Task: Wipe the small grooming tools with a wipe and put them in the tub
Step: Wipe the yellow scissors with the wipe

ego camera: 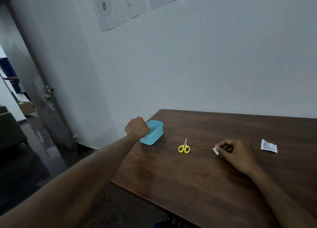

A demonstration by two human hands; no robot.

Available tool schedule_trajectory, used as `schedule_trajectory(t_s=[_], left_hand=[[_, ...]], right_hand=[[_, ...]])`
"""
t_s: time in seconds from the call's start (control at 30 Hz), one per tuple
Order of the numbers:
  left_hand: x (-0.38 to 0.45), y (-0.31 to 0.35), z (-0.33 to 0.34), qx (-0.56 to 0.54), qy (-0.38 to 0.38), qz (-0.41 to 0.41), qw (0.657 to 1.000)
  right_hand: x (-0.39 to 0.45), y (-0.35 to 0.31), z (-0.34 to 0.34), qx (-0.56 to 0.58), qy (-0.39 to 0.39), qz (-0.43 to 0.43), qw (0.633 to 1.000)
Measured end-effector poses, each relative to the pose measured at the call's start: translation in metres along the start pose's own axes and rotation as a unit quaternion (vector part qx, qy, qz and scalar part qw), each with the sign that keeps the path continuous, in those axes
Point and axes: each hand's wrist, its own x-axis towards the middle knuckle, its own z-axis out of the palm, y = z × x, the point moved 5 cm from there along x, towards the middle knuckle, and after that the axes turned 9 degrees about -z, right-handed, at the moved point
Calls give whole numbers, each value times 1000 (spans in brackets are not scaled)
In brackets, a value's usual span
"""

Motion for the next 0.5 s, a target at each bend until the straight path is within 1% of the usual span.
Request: schedule_trajectory(t_s=[0.17,0.27,0.37,0.43,0.5], left_hand=[[-5,1,-6,-26,42,33,998],[-13,8,-13,-82,65,74,992],[-35,25,-22,-112,90,181,973],[-56,42,-22,-81,94,258,958],[-78,55,-15,-37,88,300,949]], right_hand=[[-1,-3,-1,2,3,1,1000],[-1,-6,-2,5,5,0,1000],[-1,-8,-2,-3,0,-3,1000],[-2,-8,-3,-3,1,-1,1000],[-2,-10,-5,-7,1,-10,1000]])
